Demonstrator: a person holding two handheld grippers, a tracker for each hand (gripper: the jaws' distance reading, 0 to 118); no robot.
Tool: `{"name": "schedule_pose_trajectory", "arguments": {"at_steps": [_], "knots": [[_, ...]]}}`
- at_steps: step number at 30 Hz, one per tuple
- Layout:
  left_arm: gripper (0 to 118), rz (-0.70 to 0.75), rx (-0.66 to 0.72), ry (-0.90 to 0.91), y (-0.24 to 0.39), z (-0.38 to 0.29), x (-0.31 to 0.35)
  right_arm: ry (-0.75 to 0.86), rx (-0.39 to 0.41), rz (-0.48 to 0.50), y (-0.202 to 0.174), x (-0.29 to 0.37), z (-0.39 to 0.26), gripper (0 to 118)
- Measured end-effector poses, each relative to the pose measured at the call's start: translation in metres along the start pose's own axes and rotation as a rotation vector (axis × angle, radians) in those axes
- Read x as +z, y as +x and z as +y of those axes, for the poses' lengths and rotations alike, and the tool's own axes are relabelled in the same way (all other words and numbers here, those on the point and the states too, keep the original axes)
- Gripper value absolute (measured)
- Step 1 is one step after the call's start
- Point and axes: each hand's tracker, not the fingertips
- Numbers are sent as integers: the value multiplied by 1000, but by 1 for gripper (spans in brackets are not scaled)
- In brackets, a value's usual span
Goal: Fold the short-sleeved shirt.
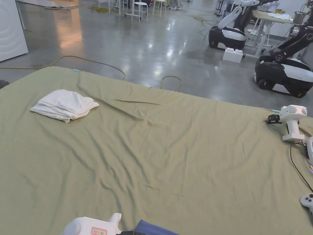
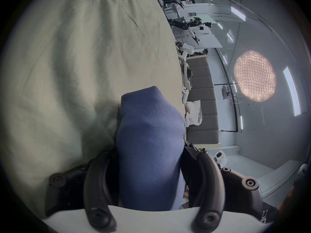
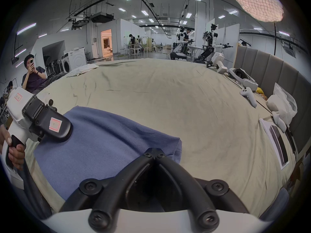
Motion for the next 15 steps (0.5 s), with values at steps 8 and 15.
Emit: {"name": "schedule_pose_trajectory", "arguments": {"at_steps": [8, 15], "knots": [[29, -22, -12, 53, -7, -11, 7, 20, -4, 6, 2, -3, -5, 0], [28, -97, 1, 98, 3, -8, 38, 96, 25, 3, 9, 10, 24, 0]]}}
